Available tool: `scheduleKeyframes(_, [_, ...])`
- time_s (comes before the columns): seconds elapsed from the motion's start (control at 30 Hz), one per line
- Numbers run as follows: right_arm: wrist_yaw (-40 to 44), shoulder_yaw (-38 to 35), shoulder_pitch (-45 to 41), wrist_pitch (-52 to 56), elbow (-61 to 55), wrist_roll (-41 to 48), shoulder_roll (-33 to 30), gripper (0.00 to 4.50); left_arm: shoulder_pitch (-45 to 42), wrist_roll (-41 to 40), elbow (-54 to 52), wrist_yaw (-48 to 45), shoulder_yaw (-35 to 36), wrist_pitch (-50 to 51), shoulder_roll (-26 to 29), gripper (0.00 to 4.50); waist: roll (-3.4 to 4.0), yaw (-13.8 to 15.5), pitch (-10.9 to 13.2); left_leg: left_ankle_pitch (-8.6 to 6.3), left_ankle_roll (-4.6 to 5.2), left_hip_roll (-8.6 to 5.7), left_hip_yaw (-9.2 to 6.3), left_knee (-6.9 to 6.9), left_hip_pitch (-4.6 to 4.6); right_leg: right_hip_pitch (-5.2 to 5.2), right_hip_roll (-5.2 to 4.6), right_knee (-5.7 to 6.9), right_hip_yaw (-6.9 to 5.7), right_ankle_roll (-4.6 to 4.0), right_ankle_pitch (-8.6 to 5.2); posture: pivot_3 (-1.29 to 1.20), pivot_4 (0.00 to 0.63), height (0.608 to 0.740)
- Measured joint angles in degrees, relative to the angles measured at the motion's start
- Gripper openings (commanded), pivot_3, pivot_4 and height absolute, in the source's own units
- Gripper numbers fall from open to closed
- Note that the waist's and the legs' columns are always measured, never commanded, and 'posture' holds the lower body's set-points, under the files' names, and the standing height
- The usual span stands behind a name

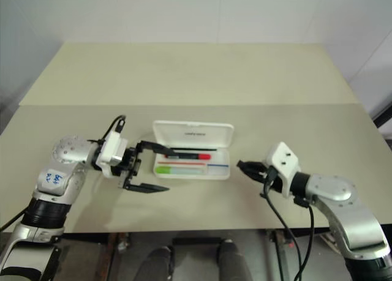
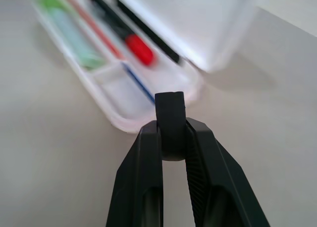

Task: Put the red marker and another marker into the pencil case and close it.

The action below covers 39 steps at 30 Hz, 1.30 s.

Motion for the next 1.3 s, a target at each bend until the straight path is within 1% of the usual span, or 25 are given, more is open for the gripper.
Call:
scheduleKeyframes(0.2, [9.7,7.61,-10.19,-8.26,10.23,-2.53,-0.05,0.3,0.24,0.19,1.19,-0.29,0.54,-0.59,0.54,4.38,0.0,-0.11,0.0,0.0,0.0,0.01,0.0,0.03,0.01,0.0,0.0,0.02,-0.01,0.05,0.03,0.0,0.15,0.74])
scheduleKeyframes(0.23, [10.87,8.68,-11.9,-9.7,12.34,-2.91,0.63,0.3,0.25,0.24,1.3,-0.28,0.63,-0.6,0.57,4.38,0.0,-0.13,0.0,0.0,0.0,0.01,0.0,0.03,0.01,0.0,0.0,0.03,-0.01,0.18,0.1,0.0,0.15,0.74])
scheduleKeyframes(0.27, [11.86,9.49,-13.28,-10.99,14.11,-3.52,1.39,0.3,0.34,0.28,1.3,-0.27,0.75,-0.63,0.65,4.38,0.0,-0.1,0.0,0.0,0.0,0.01,0.0,0.01,0.01,-0.01,0.0,0.03,-0.02,0.69,0.37,0.0,0.15,0.74])
scheduleKeyframes(0.37, [14.6,12.49,-16.96,-14.39,19.67,-5.34,2.99,0.3,0.6,0.37,1.3,-0.16,1.07,-0.68,1.17,4.38,0.01,-0.13,0.01,0.0,-0.01,0.01,0.0,-0.02,0.0,-0.04,0.0,0.03,-0.03,0.71,0.39,0.0,0.15,0.74])
scheduleKeyframes(0.57, [18.51,15.53,-19.98,-18.4,25.93,-7.94,5.26,0.3,1.94,0.58,1.19,0.52,1.66,-0.87,2.18,4.38,0.02,-0.08,0.01,-0.04,-0.05,0.01,-0.01,-0.07,-0.02,-0.08,-0.01,0.04,-0.05,0.71,0.38,0.0,0.15,0.74])
scheduleKeyframes(0.87, [20.12,17.18,-23.32,-21.61,32.57,-10.39,7.37,0.3,2.91,0.58,-0.3,1.63,2.16,-0.89,2.6,4.38,0.02,-0.15,0.01,-0.04,-0.05,0.01,-0.01,-0.01,0.0,-0.07,-0.01,0.11,-0.05,0.71,0.39,0.0,0.15,0.74])
scheduleKeyframes(1.07, [20.16,17.08,-24.45,-22.28,34.4,-11.3,7.81,2.39,2.9,0.58,-0.31,1.84,2.16,-0.89,2.61,4.38,0.02,-0.2,0.01,-0.04,-0.05,0.01,-0.01,-0.04,0.0,-0.08,-0.01,0.12,-0.06,0.69,0.38,0.0,0.15,0.74])
scheduleKeyframes(1.1, [20.16,17.04,-24.46,-22.26,34.43,-11.28,7.83,2.83,2.9,0.58,-0.31,1.84,2.16,-0.91,2.61,4.38,0.03,-0.18,0.01,-0.04,-0.05,0.01,-0.01,-0.04,0.0,-0.08,-0.01,0.12,-0.06,0.69,0.38,0.0,0.15,0.74])
scheduleKeyframes(1.13, [20.17,17.02,-24.47,-22.24,34.43,-11.27,7.84,3.11,2.9,0.58,-0.3,1.84,2.16,-0.92,2.61,4.38,0.03,-0.17,0.01,-0.04,-0.05,0.01,-0.01,-0.05,0.0,-0.08,-0.01,0.12,-0.06,0.69,0.38,0.0,0.15,0.74])
scheduleKeyframes(1.2, [20.16,16.98,-24.49,-22.28,34.43,-11.27,7.84,3.87,2.89,0.58,-0.3,1.84,2.16,-0.95,2.61,4.38,0.03,-0.17,0.01,-0.04,-0.05,0.01,-0.01,-0.05,0.0,-0.08,-0.01,0.12,-0.05,0.69,0.38,0.0,0.15,0.74])
scheduleKeyframes(1.27, [20.28,16.78,-24.5,-22.26,34.41,-11.08,7.84,4.47,2.89,0.58,-0.3,1.84,2.16,-1.01,2.6,4.38,0.03,-0.17,0.01,-0.04,-0.05,0.01,-0.01,-0.04,0.0,-0.08,-0.01,0.12,-0.05,0.69,0.38,0.0,0.15,0.74])
scheduleKeyframes(1.3, [20.53,16.58,-24.5,-22.08,34.3,-10.68,7.83,4.47,2.88,0.58,-0.29,1.84,2.16,-1.08,2.6,4.38,0.03,-0.18,0.01,-0.04,-0.05,0.01,-0.01,-0.04,0.0,-0.08,-0.01,0.12,-0.06,0.69,0.38,0.0,0.15,0.74])
